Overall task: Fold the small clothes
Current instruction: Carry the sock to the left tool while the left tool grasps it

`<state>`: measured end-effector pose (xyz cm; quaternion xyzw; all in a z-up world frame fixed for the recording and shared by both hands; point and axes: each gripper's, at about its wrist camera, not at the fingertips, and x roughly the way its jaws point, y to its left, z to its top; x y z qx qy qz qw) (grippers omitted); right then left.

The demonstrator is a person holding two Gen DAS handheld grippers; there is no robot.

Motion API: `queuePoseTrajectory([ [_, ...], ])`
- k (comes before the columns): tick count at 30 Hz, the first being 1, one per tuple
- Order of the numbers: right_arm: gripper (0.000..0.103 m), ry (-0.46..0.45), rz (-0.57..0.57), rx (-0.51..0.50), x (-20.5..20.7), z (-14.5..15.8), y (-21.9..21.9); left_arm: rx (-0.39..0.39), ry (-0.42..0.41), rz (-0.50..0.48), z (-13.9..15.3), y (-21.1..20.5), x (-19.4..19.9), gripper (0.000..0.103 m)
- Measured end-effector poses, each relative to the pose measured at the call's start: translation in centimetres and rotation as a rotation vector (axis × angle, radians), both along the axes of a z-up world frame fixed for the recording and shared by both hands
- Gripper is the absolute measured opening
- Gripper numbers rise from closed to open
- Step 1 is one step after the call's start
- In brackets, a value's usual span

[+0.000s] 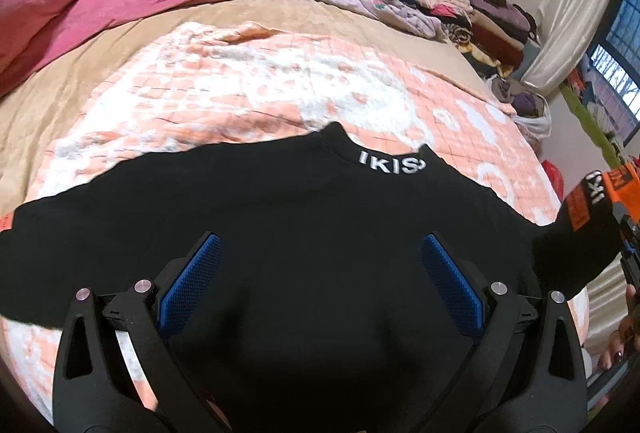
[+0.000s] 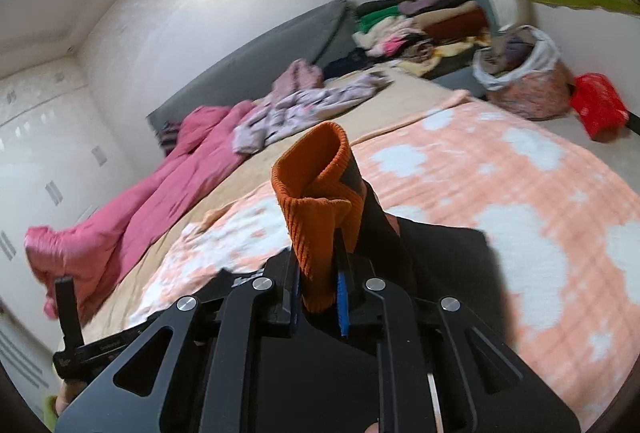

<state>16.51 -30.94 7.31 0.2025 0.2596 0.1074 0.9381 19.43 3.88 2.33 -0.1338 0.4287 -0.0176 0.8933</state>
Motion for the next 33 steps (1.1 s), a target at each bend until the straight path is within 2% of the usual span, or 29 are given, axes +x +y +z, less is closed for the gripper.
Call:
queuePoseTrajectory([
  [6, 0.013, 0.011, 0.104, -0.034, 1.7, -0.1, 6.9, -0.023, -0.003, 0.007, 0.0, 2.2, -0.7, 0.094],
  [15, 0.013, 0.056, 0.252, -0.074, 3.8, -2.3, 15.9, -0.054, 0.008, 0.065, -0.8, 6.0, -1.3, 0.094],
  [26, 0.013, 0.103, 0.372, -0.107, 4.9, -5.3, 23.1, -0.078, 0.021, 0.129, -1.4, 9.4, -1.9, 0.094],
  [29, 0.019, 0.127, 0.397, -0.097, 5.1, -5.9, 23.7, -0.084, 0.027, 0.137, -1.6, 9.8, -2.0, 0.094],
  [33, 0.054, 0.136, 0.444, -0.052, 4.7, -6.0, 23.7, -0.097, 0.032, 0.144, -1.8, 10.1, -2.0, 0.094],
])
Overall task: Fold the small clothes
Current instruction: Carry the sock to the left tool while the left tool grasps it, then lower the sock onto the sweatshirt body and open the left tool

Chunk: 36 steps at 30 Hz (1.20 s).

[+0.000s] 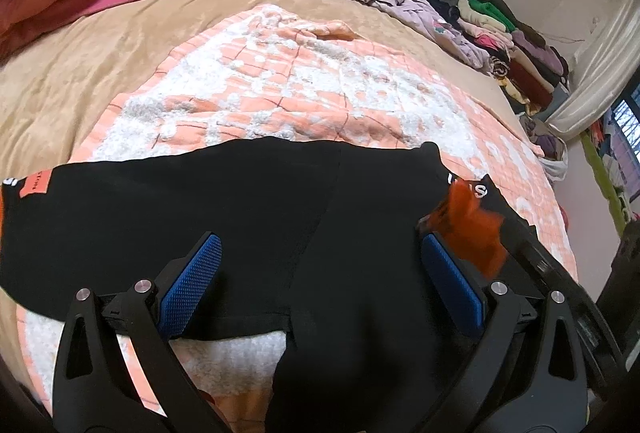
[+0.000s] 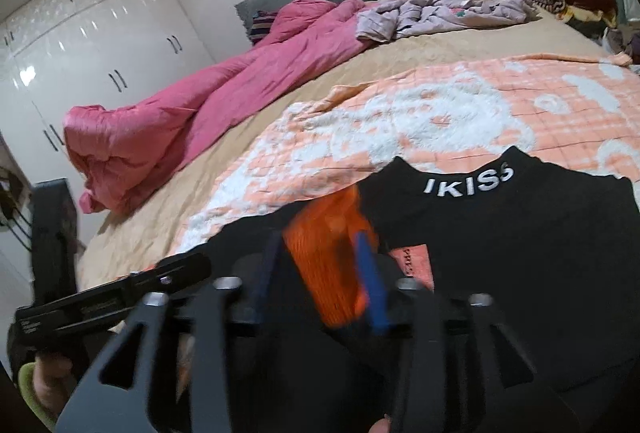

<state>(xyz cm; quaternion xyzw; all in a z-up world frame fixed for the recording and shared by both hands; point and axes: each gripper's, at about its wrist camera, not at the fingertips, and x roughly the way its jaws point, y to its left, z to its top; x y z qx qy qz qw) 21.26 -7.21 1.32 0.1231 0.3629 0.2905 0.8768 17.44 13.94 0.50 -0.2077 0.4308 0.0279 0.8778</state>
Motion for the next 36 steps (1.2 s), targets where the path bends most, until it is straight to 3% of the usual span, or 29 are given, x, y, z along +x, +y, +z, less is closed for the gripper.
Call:
queuePoseTrajectory([
  [5, 0.062, -0.042, 0.036, 0.016, -1.3, 1.2, -1.2, -0.034, 0.009, -0.015, -0.6, -0.5, 0.4, 0.094],
  [11, 0.066, -0.066, -0.063, -0.094, -2.3, 1.5, -4.8, -0.073, 0.023, -0.066, -2.0, -2.2, 1.4, 0.093],
  [15, 0.066, -0.054, -0.158, -0.150, -2.5, 0.9, -8.3, -0.054, 0.052, -0.091, -3.2, -4.0, 2.8, 0.071],
  [18, 0.066, -0.047, -0.212, -0.205, -2.7, 0.3, -10.5, -0.020, 0.075, -0.101, -4.2, -5.1, 4.0, 0.068],
  [20, 0.066, -0.032, -0.243, -0.213, -2.9, -0.2, -12.2, 0.009, 0.077, -0.110, -4.6, -5.8, 4.5, 0.051],
  [21, 0.066, -0.020, -0.260, -0.216, -3.0, -0.6, -13.1, 0.012, 0.074, -0.117, -4.6, -6.1, 4.7, 0.032],
  [22, 0.066, -0.009, -0.274, -0.218, -3.0, -0.9, -13.7, 0.020, 0.073, -0.123, -4.8, -6.4, 4.8, 0.022],
  [25, 0.066, 0.032, -0.318, -0.228, -3.1, -2.1, -15.8, 0.054, 0.051, -0.149, -4.5, -7.2, 5.0, 0.007],
  [29, 0.066, 0.073, -0.375, -0.253, -3.3, -3.1, -17.9, 0.113, -0.055, -0.161, -1.6, -7.8, 4.4, 0.007],
  [32, 0.066, 0.088, -0.406, -0.259, -3.3, -3.5, -18.9, 0.196, -0.089, -0.159, -0.5, -8.2, 4.4, 0.008],
  [36, 0.066, 0.085, -0.420, -0.269, -3.3, -3.4, -19.1, 0.227, -0.018, -0.143, -1.6, -7.3, 5.1, 0.015],
])
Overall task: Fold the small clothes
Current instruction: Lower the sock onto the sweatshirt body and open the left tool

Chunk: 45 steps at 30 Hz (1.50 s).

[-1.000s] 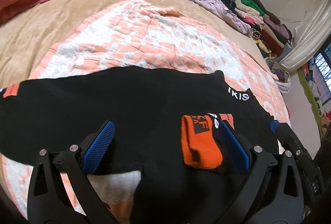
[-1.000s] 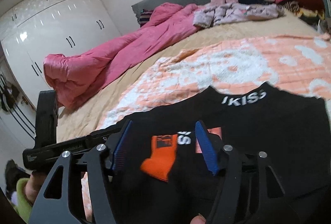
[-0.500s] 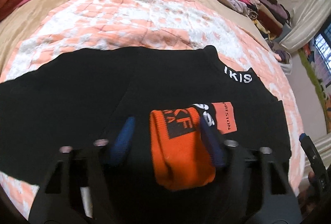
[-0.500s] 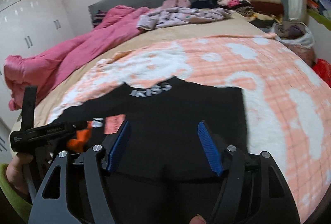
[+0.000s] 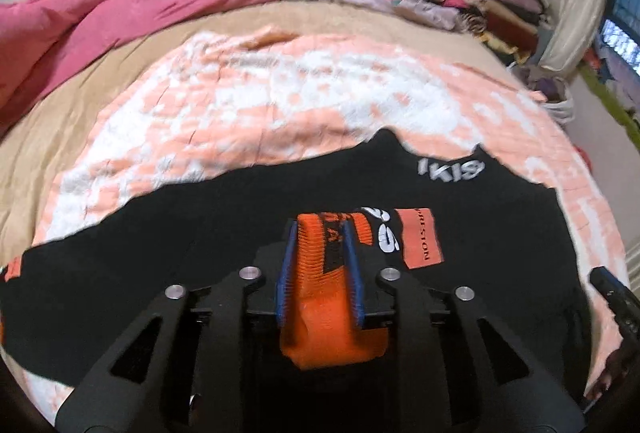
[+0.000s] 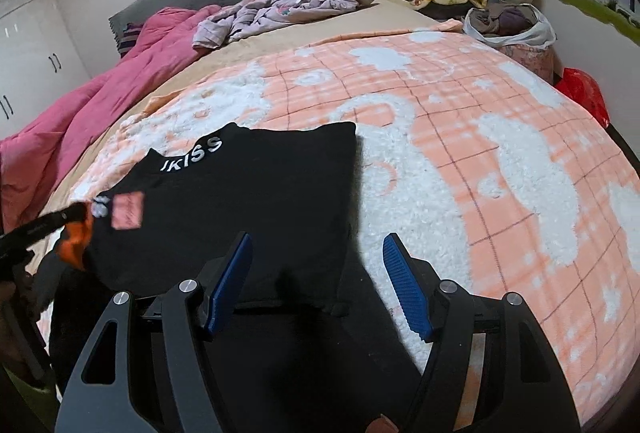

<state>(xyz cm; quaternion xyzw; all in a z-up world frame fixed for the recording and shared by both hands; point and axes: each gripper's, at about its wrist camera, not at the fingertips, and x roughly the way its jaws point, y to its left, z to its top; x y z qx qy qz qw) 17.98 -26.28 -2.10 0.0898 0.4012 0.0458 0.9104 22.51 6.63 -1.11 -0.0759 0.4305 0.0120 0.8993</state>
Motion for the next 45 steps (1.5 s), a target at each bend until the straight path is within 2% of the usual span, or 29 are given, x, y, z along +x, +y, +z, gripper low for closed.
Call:
queuePoseTrajectory([
  [5, 0.066, -0.014, 0.032, -0.031, -0.1, 0.6, 0.9, -0.016, -0.029, 0.049, 0.8, 1.5, -1.6, 0.021],
  [12, 0.066, -0.029, 0.122, -0.055, 0.0, 1.2, 3.9, -0.065, -0.055, -0.074, 2.4, -1.2, -2.8, 0.023],
  [15, 0.066, -0.030, 0.168, -0.056, 0.4, 1.4, 5.2, -0.054, -0.011, -0.111, 1.0, -2.7, -2.1, 0.025],
  [19, 0.066, -0.019, 0.212, -0.072, 0.9, 1.3, 6.7, -0.023, 0.107, -0.107, -2.5, -3.2, -1.2, 0.025],
  [23, 0.066, -0.008, 0.246, -0.097, 1.4, 0.8, 7.9, -0.042, 0.103, -0.107, -3.3, -2.7, -1.8, 0.026],
  [27, 0.067, 0.033, 0.218, -0.139, 1.9, -0.6, 7.4, -0.054, 0.101, -0.110, -3.3, -2.4, -1.9, 0.026],
  [31, 0.065, 0.126, 0.152, -0.137, 2.5, -3.4, 5.1, -0.053, 0.099, -0.110, -3.4, -2.4, -2.0, 0.026],
  [33, 0.065, 0.102, 0.153, -0.104, 2.2, -3.5, 4.6, -0.050, 0.100, -0.110, -3.4, -2.3, -2.0, 0.026],
  [38, 0.068, 0.101, 0.155, -0.122, 1.8, -3.2, 5.2, -0.027, 0.103, -0.107, -3.2, -2.4, -2.0, 0.027],
  [45, 0.073, 0.066, 0.149, -0.078, 0.7, -1.2, 5.0, -0.027, 0.086, -0.100, -2.1, -2.5, -2.6, 0.040],
])
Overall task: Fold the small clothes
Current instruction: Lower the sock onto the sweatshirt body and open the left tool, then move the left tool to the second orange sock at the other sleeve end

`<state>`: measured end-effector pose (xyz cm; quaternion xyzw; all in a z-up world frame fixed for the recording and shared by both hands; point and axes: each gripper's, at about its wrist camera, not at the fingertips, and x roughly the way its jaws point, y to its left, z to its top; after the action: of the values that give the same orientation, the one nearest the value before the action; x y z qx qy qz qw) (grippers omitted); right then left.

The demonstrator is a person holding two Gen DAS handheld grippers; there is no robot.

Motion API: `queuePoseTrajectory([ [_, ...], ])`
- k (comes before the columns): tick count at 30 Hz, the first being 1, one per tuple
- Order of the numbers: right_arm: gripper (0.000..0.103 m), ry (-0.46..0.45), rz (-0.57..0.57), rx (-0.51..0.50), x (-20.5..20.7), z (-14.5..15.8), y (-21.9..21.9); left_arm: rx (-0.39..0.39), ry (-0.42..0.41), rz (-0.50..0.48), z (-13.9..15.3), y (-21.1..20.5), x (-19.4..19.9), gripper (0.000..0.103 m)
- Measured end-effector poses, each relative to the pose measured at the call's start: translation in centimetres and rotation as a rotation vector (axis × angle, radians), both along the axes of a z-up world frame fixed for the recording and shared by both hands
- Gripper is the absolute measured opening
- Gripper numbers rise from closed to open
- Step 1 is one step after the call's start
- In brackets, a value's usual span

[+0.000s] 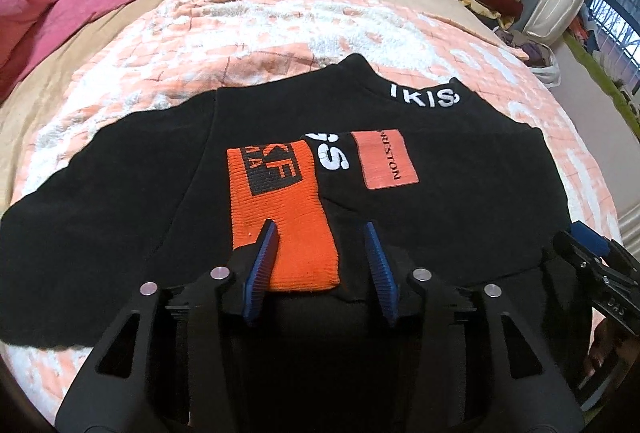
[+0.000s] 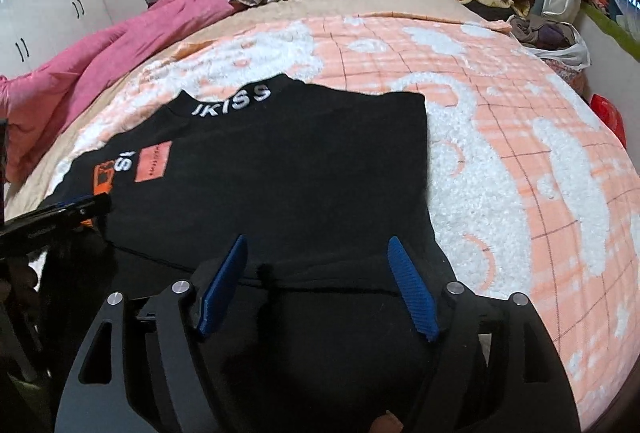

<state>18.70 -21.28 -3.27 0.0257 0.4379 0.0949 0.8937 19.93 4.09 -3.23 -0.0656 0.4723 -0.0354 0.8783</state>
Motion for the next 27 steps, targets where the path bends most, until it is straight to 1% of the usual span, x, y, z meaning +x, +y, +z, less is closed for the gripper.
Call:
queuePoseTrajectory([
  [1, 0.077, -0.005, 0.000, 0.002, -0.1, 0.2, 0.1, 0.002, -0.004, 0.002, 0.2, 0.0, -0.1, 0.040],
  [5, 0.083, -0.025, 0.000, 0.009, -0.7, 1.2, 0.3, -0.002, -0.020, 0.008, 1.1, 0.2, -0.6, 0.040],
  [6, 0.087, -0.029, -0.001, 0.012, -0.8, 1.4, 0.3, -0.003, -0.026, 0.010, 1.3, 0.3, -0.7, 0.044],
  [7, 0.088, -0.036, -0.005, 0.015, -1.0, 1.7, 0.3, -0.002, -0.033, 0.013, 1.6, 0.4, -0.9, 0.054],
  [8, 0.089, -0.040, -0.007, 0.015, -1.2, 1.8, 0.4, -0.001, -0.040, 0.015, 1.9, 0.5, -1.1, 0.057],
  [11, 0.095, -0.052, -0.015, 0.022, -1.5, 2.4, 0.5, 0.006, -0.056, 0.020, 2.6, 0.8, -1.5, 0.058],
  [13, 0.096, -0.058, -0.019, 0.027, -1.6, 2.6, 0.6, 0.008, -0.063, 0.022, 3.0, 0.9, -1.7, 0.067],
  [16, 0.097, -0.062, -0.031, 0.025, -1.7, 3.0, 0.8, 0.030, -0.079, 0.021, 3.6, 0.9, -2.2, 0.070],
  [17, 0.097, -0.070, -0.033, 0.029, -1.8, 3.2, 0.9, 0.035, -0.083, 0.021, 3.7, 1.0, -2.4, 0.073],
  [18, 0.097, -0.075, -0.033, 0.035, -1.9, 3.3, 0.9, 0.037, -0.087, 0.025, 3.8, 1.1, -2.5, 0.079],
  [19, 0.098, -0.076, -0.033, 0.037, -2.0, 3.4, 1.0, 0.038, -0.089, 0.029, 3.9, 1.2, -2.7, 0.081],
  [20, 0.098, -0.079, -0.031, 0.034, -2.1, 3.6, 1.2, 0.042, -0.093, 0.036, 4.1, 1.4, -2.8, 0.083],
  [22, 0.098, -0.082, -0.022, 0.027, -2.2, 3.8, 1.6, 0.053, -0.098, 0.047, 4.3, 1.7, -3.1, 0.083],
  [23, 0.098, -0.083, -0.018, 0.021, -2.2, 3.9, 1.8, 0.057, -0.098, 0.055, 4.4, 1.8, -3.2, 0.086],
  [24, 0.098, -0.083, -0.015, 0.019, -2.3, 4.0, 2.1, 0.057, -0.101, 0.065, 4.5, 2.1, -3.4, 0.093],
  [27, 0.098, -0.096, 0.009, 0.015, -2.7, 4.4, 3.0, 0.056, -0.112, 0.081, 4.8, 2.9, -4.0, 0.093],
])
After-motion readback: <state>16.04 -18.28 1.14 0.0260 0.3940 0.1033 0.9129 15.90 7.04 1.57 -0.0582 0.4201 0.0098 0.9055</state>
